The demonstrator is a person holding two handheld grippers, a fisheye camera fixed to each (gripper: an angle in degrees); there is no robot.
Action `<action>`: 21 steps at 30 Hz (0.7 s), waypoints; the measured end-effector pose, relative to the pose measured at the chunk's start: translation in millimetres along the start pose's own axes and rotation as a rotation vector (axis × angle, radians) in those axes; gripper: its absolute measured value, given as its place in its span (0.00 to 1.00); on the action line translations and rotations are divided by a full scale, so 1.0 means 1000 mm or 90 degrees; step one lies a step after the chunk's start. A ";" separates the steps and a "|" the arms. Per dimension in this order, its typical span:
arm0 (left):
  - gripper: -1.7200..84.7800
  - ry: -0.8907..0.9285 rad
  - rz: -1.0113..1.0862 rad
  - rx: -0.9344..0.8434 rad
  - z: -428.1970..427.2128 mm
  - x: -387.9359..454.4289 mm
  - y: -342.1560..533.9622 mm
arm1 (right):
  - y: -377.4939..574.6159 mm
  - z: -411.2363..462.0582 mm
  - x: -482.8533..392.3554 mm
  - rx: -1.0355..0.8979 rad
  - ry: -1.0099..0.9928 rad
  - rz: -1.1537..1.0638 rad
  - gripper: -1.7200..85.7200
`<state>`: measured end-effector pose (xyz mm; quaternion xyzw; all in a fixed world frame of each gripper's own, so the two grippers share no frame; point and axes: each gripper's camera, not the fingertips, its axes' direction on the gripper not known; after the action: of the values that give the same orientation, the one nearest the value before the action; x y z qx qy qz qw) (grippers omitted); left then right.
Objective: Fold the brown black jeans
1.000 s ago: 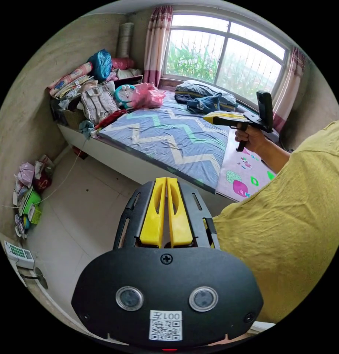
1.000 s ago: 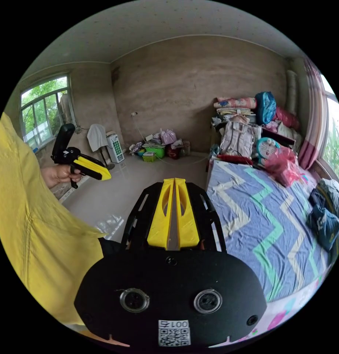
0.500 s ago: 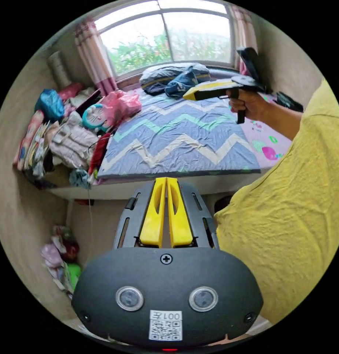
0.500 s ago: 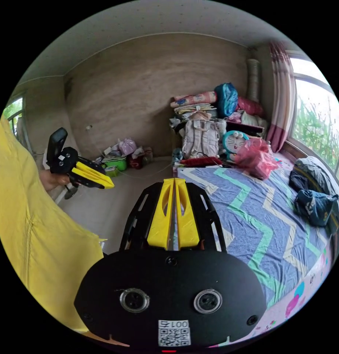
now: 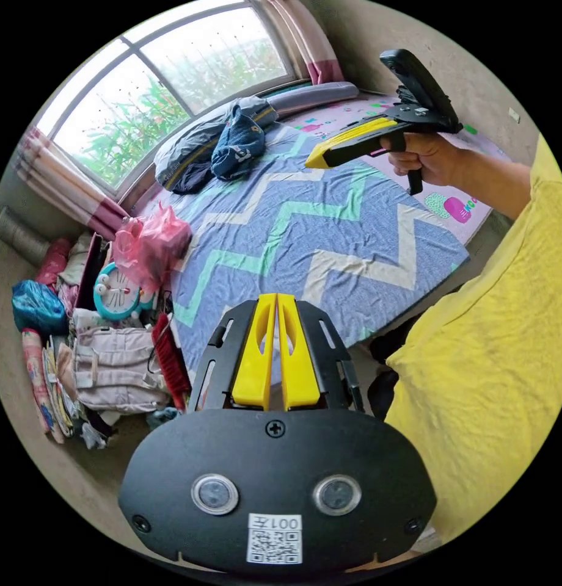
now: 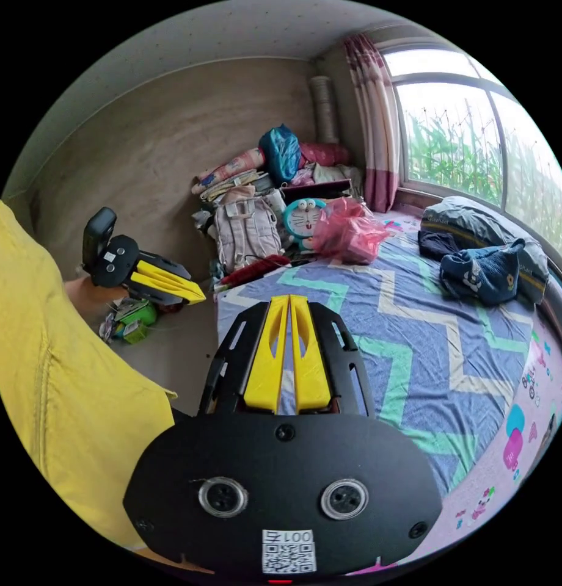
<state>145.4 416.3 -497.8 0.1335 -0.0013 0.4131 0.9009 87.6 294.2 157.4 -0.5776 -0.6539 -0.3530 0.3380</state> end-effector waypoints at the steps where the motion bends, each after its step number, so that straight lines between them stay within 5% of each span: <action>1: 0.00 -0.012 0.007 -0.002 0.002 -0.018 -0.010 | -0.012 0.002 0.004 0.009 -0.001 -0.003 0.03; 21: 0.00 0.087 0.141 0.099 0.087 -0.331 -0.102 | -0.172 0.058 0.020 0.101 0.117 0.091 0.03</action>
<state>12.8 85.9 -475.2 0.1736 0.0771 0.5166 0.8349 -87.5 339.5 132.3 -0.5593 -0.6031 -0.3264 0.4658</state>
